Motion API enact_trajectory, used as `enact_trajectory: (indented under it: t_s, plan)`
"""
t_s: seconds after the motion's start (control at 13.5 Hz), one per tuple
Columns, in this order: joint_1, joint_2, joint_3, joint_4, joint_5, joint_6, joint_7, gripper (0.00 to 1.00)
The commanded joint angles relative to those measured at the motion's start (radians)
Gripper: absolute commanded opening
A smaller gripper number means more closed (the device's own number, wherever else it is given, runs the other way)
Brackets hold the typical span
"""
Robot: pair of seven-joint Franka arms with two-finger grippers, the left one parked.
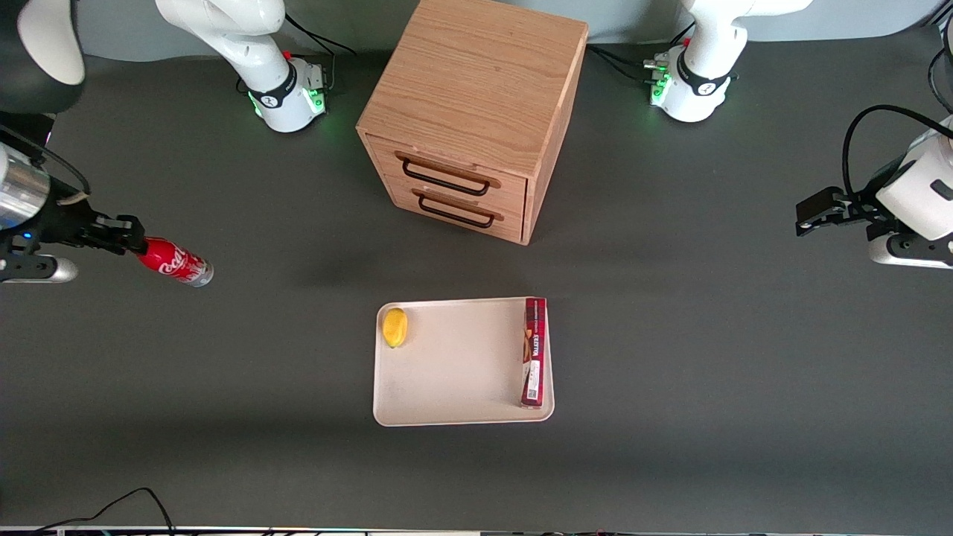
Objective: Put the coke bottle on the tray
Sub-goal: 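Lift the bottle and carry it toward the cream tray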
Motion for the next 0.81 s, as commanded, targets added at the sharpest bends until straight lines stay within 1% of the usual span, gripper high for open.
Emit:
enact_trajectory:
  t_s: [0.0, 0.22, 0.37, 0.52, 0.59, 0.74]
  plan:
    - [0.020, 0.196, 0.011, 0.297, 0.009, -0.144, 0.069, 0.00]
    - [0.107, 0.274, 0.007, 0.371, -0.003, -0.140, 0.189, 0.00]
    - [0.211, 0.335, -0.007, 0.429, -0.016, -0.128, 0.301, 0.00]
    - [0.290, 0.397, -0.024, 0.462, -0.025, -0.062, 0.425, 0.00]
    - [0.331, 0.423, -0.042, 0.469, -0.025, -0.024, 0.467, 0.00]
    - [0.434, 0.474, -0.117, 0.480, -0.025, 0.047, 0.531, 0.00]
